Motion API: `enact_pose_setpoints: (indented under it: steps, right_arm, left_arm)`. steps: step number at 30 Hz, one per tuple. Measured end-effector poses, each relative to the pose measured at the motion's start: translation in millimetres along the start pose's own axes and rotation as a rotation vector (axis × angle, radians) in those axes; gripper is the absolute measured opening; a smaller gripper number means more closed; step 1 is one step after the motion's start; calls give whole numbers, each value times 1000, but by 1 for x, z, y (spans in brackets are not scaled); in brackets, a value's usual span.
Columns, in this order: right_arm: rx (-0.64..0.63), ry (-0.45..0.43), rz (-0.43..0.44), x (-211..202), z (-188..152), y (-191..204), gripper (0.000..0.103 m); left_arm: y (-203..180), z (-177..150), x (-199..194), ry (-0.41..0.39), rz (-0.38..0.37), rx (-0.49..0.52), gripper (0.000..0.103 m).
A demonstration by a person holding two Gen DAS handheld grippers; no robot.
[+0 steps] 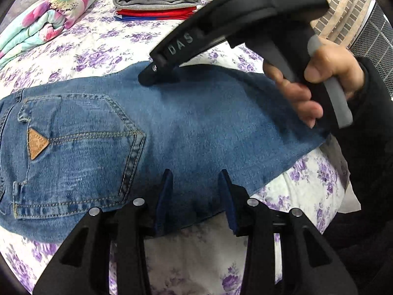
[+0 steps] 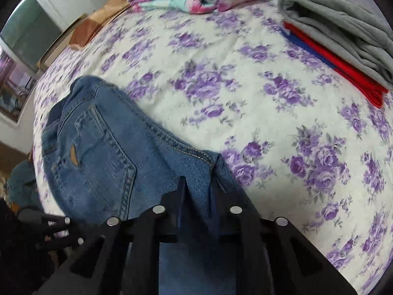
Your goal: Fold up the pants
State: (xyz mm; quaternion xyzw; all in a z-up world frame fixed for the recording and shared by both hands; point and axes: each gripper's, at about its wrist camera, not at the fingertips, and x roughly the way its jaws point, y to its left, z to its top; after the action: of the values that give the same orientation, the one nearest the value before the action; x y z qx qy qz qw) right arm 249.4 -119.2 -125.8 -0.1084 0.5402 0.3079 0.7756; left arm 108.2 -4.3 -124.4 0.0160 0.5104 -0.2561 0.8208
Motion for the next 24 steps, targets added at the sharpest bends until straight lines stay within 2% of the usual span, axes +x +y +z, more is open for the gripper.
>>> enact_pose_setpoints:
  steps: [2, 3, 5, 7, 10, 13, 17, 20, 22, 23, 24]
  right_arm:
    - [10, -48, -23, -8, 12, -4, 10]
    - [30, -57, -38, -7, 21, -10, 0]
    - [39, -60, -148, 4, 32, -19, 0]
    - [93, 55, -57, 35, 30, -33, 0]
    - [87, 2, -72, 19, 26, -32, 0]
    - [64, -65, -106, -18, 17, -25, 0]
    - [79, -166, -130, -84, -19, -17, 4]
    - [137, -224, -135, -113, -60, -16, 4]
    - [174, -248, -119, -119, -86, -13, 4]
    - [186, -257, -106, -122, -99, -9, 4]
    - [194, -260, -80, -119, -115, 0, 4]
  left_arm:
    - [6, 4, 4, 5, -3, -23, 38]
    - [9, 6, 6, 9, -5, -41, 38]
    - [18, 10, 11, 31, -28, -80, 38]
    - [19, 9, 10, 29, -30, -78, 38]
    - [16, 8, 9, 21, -23, -64, 38]
    - [12, 14, 0, 43, -27, -56, 36]
    - [14, 50, -28, -26, -29, -56, 36]
    - [23, 85, -10, 21, -18, -81, 36]
    - [38, 106, 28, 87, 47, -122, 17]
    - [42, 107, 45, 120, 65, -132, 12]
    - [48, 108, 58, 142, 52, -148, 12]
